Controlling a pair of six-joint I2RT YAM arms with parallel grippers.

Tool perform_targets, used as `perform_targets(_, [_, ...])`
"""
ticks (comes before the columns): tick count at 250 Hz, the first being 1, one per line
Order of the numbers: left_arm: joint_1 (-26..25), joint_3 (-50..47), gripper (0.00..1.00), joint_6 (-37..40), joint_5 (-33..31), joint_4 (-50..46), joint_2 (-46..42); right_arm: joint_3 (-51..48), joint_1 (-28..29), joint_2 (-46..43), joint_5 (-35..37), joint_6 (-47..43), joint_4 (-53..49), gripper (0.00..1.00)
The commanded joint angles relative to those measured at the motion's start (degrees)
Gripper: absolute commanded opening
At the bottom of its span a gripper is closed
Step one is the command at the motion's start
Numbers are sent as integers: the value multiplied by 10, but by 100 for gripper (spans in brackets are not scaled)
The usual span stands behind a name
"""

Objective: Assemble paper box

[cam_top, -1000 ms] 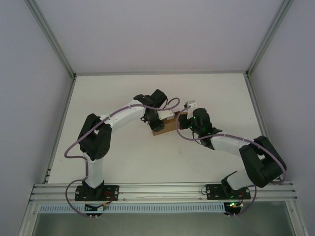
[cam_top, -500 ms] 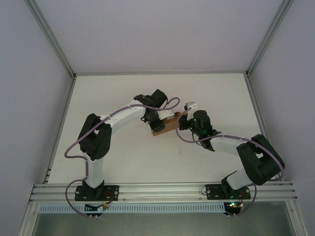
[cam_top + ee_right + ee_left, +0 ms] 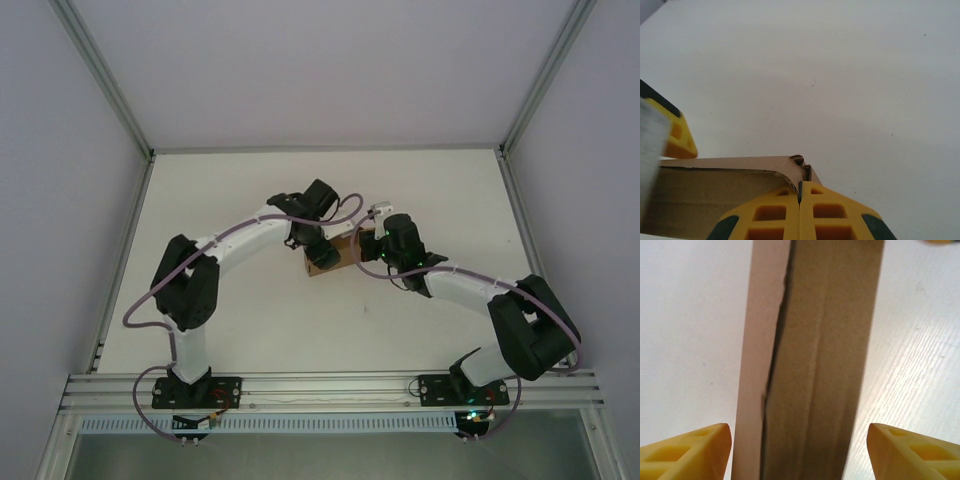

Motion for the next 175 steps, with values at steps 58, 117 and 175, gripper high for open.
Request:
perform_targets(58, [22, -141, 71, -115, -63, 59, -175, 14, 27, 26, 31, 21, -155, 0])
perform_targets(117, [55, -175, 44, -153, -50, 77, -189, 32, 41, 36, 39, 17, -177, 0])
perform_targets(175, [56, -130, 25, -156, -34, 56, -145, 40, 42, 41, 42, 19, -182, 0])
